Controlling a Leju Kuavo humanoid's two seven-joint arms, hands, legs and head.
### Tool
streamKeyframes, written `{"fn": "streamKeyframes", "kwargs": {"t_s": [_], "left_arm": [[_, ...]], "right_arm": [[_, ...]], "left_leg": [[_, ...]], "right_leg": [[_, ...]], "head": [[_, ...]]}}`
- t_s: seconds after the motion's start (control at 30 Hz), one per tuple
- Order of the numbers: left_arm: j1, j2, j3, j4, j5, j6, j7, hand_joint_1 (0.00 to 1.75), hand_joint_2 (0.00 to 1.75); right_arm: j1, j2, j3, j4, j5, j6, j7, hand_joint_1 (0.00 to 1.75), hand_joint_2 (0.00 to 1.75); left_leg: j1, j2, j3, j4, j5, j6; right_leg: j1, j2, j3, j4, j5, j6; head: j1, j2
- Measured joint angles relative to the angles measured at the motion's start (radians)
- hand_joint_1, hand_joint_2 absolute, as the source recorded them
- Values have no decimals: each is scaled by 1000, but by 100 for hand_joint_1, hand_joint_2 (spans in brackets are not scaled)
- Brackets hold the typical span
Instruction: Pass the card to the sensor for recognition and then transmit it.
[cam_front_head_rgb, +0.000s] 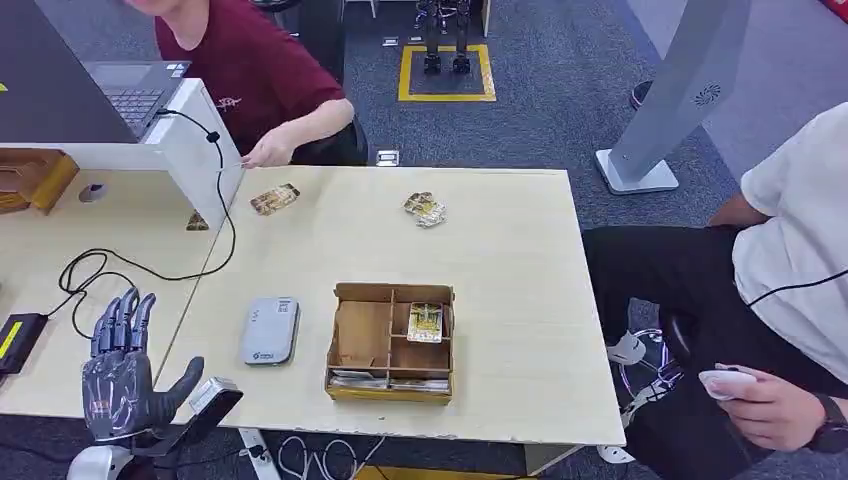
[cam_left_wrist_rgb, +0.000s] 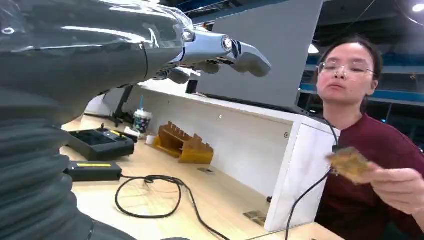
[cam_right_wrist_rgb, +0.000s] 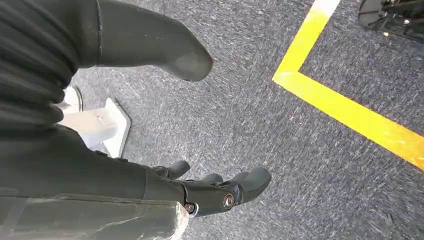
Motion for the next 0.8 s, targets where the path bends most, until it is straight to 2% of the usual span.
{"fn": "streamKeyframes", "kwargs": {"t_s": [0.8], "left_arm": [[0, 0, -1, 0, 5, 0, -1, 0, 175]], "right_arm": [[0, 0, 0, 0, 3, -3, 0, 0, 175]], "left_leg": [[0, 0, 0, 0, 0, 0]], "right_leg": [[0, 0, 0, 0, 0, 0]], "head": [[0, 0]]}}
